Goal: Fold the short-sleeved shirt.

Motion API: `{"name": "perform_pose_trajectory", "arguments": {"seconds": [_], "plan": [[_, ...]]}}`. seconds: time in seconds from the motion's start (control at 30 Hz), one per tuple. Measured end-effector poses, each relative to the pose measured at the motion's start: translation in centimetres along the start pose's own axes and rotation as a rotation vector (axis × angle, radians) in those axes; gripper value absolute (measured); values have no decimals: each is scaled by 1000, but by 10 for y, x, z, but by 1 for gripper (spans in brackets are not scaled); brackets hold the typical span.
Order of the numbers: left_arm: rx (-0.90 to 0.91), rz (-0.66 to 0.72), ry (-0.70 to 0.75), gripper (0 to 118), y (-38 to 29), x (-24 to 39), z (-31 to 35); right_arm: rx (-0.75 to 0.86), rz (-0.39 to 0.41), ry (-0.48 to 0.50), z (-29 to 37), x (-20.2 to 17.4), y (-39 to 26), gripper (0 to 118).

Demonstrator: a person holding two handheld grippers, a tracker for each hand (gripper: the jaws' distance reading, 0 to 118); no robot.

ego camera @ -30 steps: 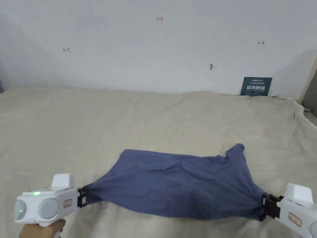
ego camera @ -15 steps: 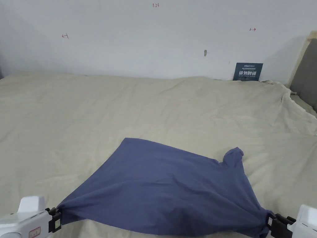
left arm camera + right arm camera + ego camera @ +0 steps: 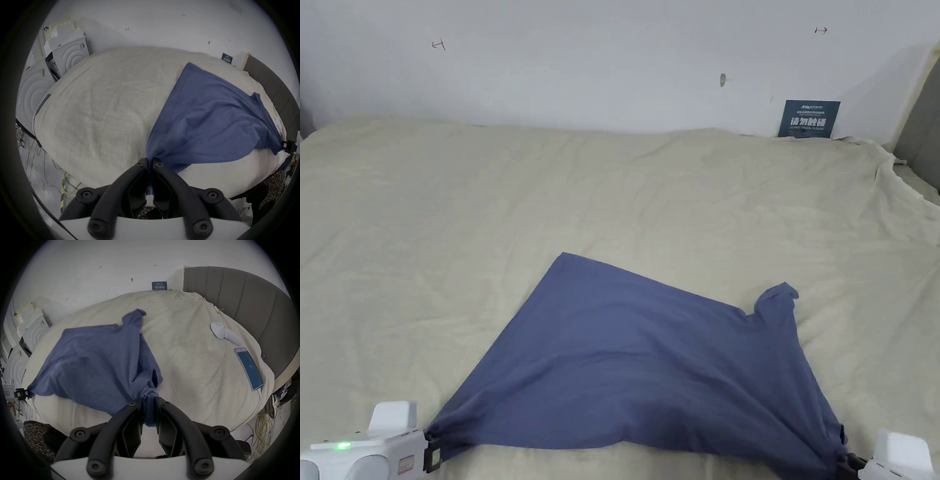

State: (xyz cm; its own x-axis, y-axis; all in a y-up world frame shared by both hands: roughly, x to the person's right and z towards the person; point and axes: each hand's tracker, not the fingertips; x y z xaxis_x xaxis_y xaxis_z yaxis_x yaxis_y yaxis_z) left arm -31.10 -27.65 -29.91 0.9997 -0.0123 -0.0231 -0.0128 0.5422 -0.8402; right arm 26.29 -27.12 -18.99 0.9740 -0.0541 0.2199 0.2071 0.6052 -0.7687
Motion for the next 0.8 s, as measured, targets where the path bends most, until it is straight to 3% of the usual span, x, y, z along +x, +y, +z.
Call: {"name": "perform_pose_trajectory", "arguments": {"seconds": [0.17,0.23,0.27,0.3,0.33,0.37,0.4,0.6,0.8], "plan": [[-35,24,5,4,-2,3,-9,-50,5,-16,-7,-4,-3,14],[-33,29,4,20,1,7,-2,-46,2,-12,-1,-5,1,21],[-34,43,-6,34,5,7,3,-41,4,-16,5,-7,5,35],[-36,75,-52,55,9,8,7,-34,6,-23,11,-8,8,54],[-30,100,-73,81,13,9,13,-14,9,-31,17,-9,13,83],[-7,116,-79,93,19,12,23,14,8,-28,25,-10,19,96],[31,128,-83,97,23,15,31,47,7,-29,32,-11,25,100],[315,74,-126,97,69,52,104,327,-1,-1,100,-23,77,99],[581,44,-106,97,98,89,153,535,43,-13,147,-42,104,99]]}}
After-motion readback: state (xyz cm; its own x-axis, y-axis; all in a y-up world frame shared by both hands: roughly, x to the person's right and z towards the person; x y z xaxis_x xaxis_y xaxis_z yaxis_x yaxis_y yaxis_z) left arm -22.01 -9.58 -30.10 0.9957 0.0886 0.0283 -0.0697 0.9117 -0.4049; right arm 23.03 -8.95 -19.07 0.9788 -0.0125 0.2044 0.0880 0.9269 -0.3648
